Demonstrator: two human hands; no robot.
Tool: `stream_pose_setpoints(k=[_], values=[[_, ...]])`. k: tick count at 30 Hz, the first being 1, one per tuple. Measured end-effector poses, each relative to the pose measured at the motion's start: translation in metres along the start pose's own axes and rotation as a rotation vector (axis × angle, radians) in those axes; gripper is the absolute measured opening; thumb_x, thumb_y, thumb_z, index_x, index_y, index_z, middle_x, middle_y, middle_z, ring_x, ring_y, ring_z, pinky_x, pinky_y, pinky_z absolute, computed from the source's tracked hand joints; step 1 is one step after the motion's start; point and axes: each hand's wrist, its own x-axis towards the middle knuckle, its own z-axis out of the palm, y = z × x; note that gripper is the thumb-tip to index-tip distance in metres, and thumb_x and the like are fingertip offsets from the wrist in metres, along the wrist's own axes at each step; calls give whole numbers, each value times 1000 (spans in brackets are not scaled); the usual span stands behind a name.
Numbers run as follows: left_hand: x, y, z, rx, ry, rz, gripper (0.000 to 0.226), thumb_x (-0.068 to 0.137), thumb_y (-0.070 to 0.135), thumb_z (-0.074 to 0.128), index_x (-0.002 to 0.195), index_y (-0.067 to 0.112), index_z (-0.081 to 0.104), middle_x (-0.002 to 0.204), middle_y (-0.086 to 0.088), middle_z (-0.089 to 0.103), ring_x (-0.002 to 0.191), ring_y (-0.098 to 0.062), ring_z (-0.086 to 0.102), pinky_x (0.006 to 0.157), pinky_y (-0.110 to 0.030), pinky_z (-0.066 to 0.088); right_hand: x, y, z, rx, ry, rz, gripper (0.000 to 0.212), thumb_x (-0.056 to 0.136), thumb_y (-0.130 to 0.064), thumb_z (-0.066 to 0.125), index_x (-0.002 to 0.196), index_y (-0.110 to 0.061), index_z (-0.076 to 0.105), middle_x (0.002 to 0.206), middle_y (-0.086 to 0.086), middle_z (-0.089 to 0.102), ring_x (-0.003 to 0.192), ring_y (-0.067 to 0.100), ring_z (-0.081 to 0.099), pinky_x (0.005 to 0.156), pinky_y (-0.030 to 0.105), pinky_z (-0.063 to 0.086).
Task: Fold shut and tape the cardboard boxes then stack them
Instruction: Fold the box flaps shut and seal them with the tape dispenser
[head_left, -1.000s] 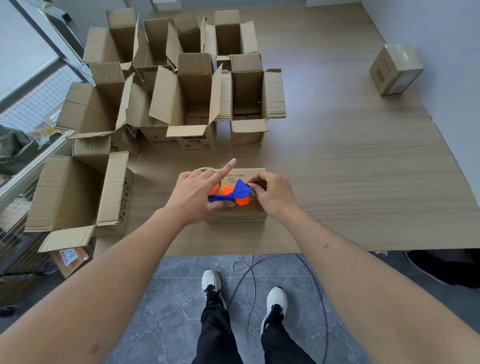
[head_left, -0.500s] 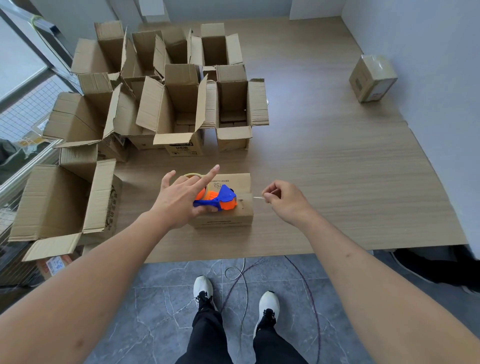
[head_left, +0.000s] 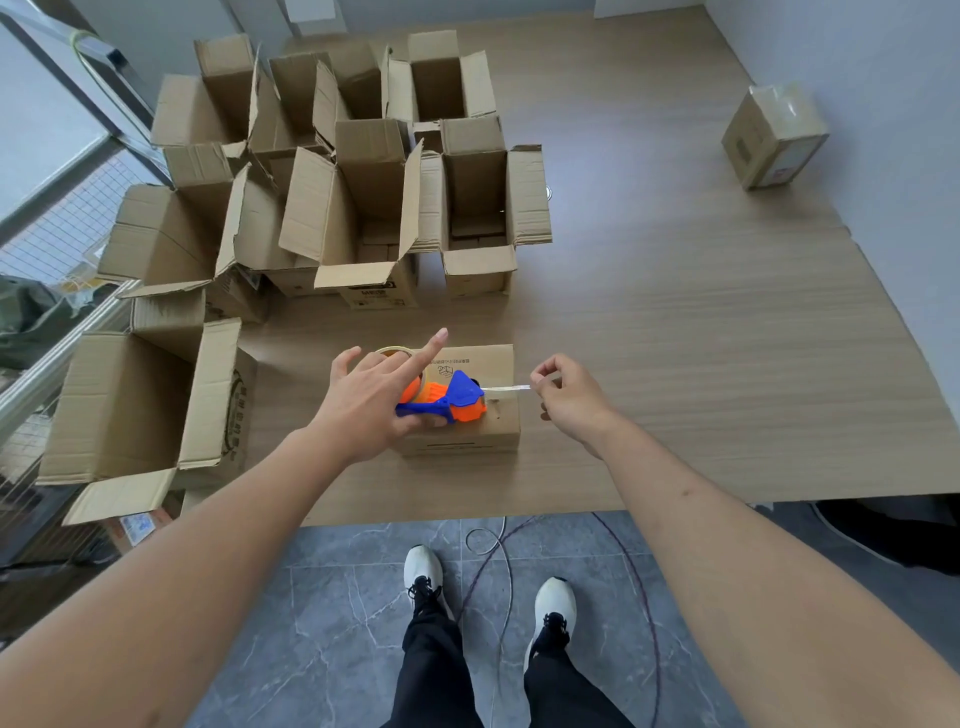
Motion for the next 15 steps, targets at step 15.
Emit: stream_pose_setpoints(k=[15], values=[[2,-5,8,18,53,55,102,85,81,50,161,44,-7,100,18,48,103,-15,54,115,-46,29,9,32,44,170,101,51,51,102,-42,55,147,-53,33,117,8,61,98,27,67,88,56,59]])
